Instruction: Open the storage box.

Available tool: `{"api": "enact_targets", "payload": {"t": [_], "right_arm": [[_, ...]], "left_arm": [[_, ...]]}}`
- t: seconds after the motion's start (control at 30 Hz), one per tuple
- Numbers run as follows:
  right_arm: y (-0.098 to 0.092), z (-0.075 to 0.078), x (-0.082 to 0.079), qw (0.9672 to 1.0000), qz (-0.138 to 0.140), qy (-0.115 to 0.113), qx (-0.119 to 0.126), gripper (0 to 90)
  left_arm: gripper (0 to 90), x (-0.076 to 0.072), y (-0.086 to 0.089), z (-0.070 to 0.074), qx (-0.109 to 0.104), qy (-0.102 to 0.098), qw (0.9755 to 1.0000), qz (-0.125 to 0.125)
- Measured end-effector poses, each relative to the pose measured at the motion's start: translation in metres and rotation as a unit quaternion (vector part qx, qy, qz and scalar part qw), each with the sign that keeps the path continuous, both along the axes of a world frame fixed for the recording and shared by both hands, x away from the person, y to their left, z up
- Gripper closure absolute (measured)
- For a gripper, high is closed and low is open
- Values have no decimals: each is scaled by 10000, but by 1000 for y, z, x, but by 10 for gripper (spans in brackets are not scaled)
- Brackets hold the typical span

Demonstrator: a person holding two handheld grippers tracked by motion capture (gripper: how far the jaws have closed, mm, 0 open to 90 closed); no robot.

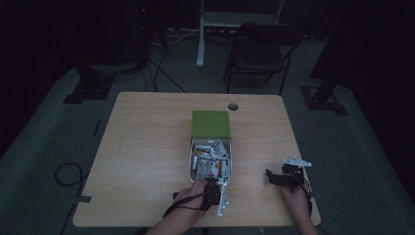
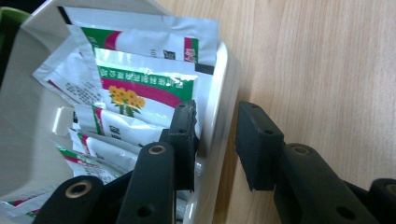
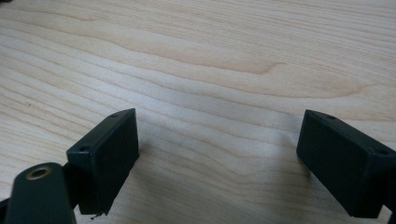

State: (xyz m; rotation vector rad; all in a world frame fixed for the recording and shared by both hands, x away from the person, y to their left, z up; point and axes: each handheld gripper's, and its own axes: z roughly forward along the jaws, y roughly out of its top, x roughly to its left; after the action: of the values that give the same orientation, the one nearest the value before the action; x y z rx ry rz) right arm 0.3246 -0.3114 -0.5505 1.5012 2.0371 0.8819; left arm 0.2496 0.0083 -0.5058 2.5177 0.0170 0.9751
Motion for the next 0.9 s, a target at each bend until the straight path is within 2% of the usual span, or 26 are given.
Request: {"api": "enact_targets", "payload": {"t": [0.1,0.2,0.43,0.53,0.57,0.6,0.63,0.7,0.83,0.9], "right_arm": [[0,0,0,10000,0,0,0,124],[0,0,0,10000,0,0,-1,124],[0,0,0,10000,0,0,-2,124],[0,0,0,10000,-1,3,-2,124],[0,0,0,10000,0,4,-4,124],[0,0,0,10000,2,3,-4,124],[0,0,0,10000,1,3,-3,124],[0,0,0,10000,-1,-1,-1,124],[0,0,0,10000,-4,2,3,124],[0,0,0,10000,-1,0,1,124]], "left_arm": [[690,-1,3,3,-291,218,9993,-1],[690,0,7,5,-566,391,9976,10],[702,3,22,11,-1167,836,9896,78],[701,3,27,12,-1336,1002,9859,79],[701,3,27,12,-1336,1002,9859,79],[700,3,31,12,-1450,1143,9828,50],[701,3,33,12,-1506,1186,9814,64],[700,2,36,11,-1466,1204,9818,63],[700,2,42,9,-1546,1292,9794,99],[701,2,45,8,-1549,1311,9791,121]]}}
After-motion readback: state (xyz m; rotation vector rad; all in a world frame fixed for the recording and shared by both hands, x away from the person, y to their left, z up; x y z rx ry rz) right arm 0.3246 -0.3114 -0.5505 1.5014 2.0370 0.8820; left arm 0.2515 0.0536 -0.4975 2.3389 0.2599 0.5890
